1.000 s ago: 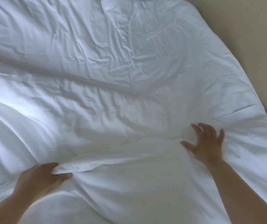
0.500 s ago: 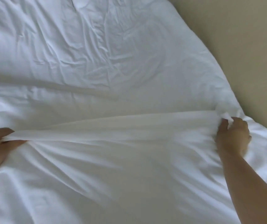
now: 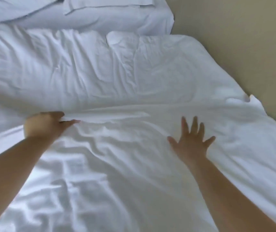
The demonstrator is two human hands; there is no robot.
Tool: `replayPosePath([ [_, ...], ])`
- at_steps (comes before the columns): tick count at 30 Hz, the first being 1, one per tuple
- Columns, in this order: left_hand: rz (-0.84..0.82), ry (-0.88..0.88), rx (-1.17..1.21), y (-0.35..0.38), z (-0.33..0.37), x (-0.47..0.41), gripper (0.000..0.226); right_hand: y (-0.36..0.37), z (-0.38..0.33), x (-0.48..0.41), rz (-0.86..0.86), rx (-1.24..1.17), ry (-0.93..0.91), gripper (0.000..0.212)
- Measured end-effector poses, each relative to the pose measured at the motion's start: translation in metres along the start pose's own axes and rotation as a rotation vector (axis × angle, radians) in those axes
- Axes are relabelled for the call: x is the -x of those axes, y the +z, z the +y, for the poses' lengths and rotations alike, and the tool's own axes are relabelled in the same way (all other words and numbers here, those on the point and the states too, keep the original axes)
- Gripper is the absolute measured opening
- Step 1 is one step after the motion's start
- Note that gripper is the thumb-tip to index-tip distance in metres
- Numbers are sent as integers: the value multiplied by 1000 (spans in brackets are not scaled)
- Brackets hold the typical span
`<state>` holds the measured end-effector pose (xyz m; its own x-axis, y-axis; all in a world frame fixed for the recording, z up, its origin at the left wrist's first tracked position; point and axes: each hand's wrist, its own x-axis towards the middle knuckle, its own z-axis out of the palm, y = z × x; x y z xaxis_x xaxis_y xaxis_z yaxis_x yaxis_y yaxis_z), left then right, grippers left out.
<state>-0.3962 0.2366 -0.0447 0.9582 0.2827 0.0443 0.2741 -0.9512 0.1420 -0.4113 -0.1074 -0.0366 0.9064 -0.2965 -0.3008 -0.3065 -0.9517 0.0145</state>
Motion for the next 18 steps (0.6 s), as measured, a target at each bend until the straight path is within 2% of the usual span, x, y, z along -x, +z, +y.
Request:
replayPosePath([
  [2,-129,47,-97,14,11,12,48,54,-32,36,-260,44,-204,70],
  [3,-195,101,-186,25,9,12,48,76,-41,47,-341,84,-220,69],
  [5,-254,76,-216,43,3,19,50,98,-40,36,-334,121,-169,67],
  [7,-175,102,-117,48,-4,34,58,96,-34,17,-300,143,-142,67],
  [8,-189,126,-79,46,-7,44,61,95,-33,12,-293,139,-146,67],
  [11,-93,234,-55,42,-33,78,50,96,-36,1,-329,81,-155,68],
  [13,-69,250,-34,39,-58,106,53,95,-40,0,-312,75,-131,69],
  [16,-3,163,-90,36,-123,158,50,86,-48,3,-265,92,-100,70],
  [18,-47,-21,-89,28,-170,202,62,87,-49,9,-236,110,-72,71],
])
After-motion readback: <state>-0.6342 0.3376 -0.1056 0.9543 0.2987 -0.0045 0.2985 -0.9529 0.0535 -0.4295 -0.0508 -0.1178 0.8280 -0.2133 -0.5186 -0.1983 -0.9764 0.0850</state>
